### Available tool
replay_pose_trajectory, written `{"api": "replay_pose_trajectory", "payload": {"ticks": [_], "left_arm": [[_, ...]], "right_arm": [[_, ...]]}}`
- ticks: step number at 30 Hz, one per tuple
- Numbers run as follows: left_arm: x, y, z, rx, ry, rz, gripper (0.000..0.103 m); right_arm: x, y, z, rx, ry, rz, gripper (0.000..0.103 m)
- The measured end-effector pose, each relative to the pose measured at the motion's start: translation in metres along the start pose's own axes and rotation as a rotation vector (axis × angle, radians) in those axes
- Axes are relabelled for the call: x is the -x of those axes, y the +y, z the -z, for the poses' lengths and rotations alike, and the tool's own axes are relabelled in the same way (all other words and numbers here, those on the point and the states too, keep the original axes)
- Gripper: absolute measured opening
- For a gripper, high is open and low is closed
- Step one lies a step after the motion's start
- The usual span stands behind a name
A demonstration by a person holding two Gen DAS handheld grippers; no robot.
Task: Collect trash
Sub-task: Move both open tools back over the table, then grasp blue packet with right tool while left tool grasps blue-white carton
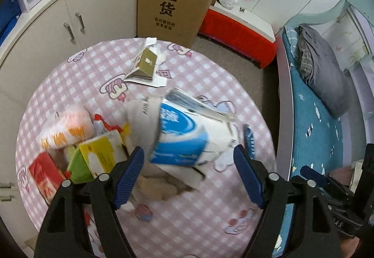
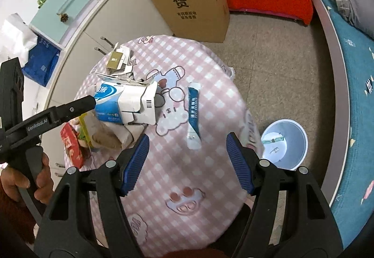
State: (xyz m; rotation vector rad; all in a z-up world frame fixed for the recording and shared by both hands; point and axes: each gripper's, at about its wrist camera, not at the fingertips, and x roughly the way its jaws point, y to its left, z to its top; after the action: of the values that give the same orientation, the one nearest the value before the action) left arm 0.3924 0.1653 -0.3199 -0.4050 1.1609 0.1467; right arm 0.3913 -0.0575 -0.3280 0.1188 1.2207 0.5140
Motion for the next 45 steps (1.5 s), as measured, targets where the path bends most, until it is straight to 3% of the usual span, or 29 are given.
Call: {"api": "replay_pose_trajectory", "payload": {"ticks": [2,6,13,18,20,22,23,29,32,39,45], "left_arm": [[-0.009,0.008,-0.005,-0.017,0.015,0.011,0.077],[-0.026,0.015,-0.013,-0.042,0.059,0.055,0.058],[-0.043,0.015,-0.021,-0.093,0.090,0.117,0.052],[-0.055,0.014,-0.026,-0.097,0.108,0.134,0.052],[-0.057,0.010,-0.027,-0.117,0.114,0.139,0.049],[-0.058,0.005,-0.025,-0.136,0.117,0.136,0.040],[-0.058,0.004,-0.025,-0.138,0.120,0.142,0.036],[-0.049,-0.005,-0.024,-0.143,0.085,0.131,0.021],[-0.041,-0.010,-0.022,-0.125,0.086,0.170,0.011],[-0.035,-0.032,-0.008,-0.091,0.125,0.240,0.009],[-0.037,-0.059,0.000,-0.121,0.134,0.216,0.009]], "right_arm": [[-0.012,0.004,-0.003,-0.013,0.009,0.011,0.068],[-0.031,0.006,-0.007,-0.035,0.018,0.033,0.068],[-0.063,0.011,-0.014,-0.018,0.042,0.098,0.067],[-0.088,0.018,-0.014,0.037,0.090,0.151,0.051],[-0.094,0.019,-0.011,0.054,0.101,0.175,0.034],[-0.095,0.022,-0.010,0.082,0.097,0.189,0.016],[-0.096,0.021,-0.009,0.077,0.109,0.166,0.012],[-0.077,-0.003,0.000,-0.084,0.098,0.028,0.011],[-0.066,-0.010,0.004,-0.126,0.090,-0.003,0.011],[-0.059,0.002,0.009,-0.070,0.103,-0.079,0.011],[-0.049,0.000,0.015,-0.061,0.099,-0.106,0.011]]}}
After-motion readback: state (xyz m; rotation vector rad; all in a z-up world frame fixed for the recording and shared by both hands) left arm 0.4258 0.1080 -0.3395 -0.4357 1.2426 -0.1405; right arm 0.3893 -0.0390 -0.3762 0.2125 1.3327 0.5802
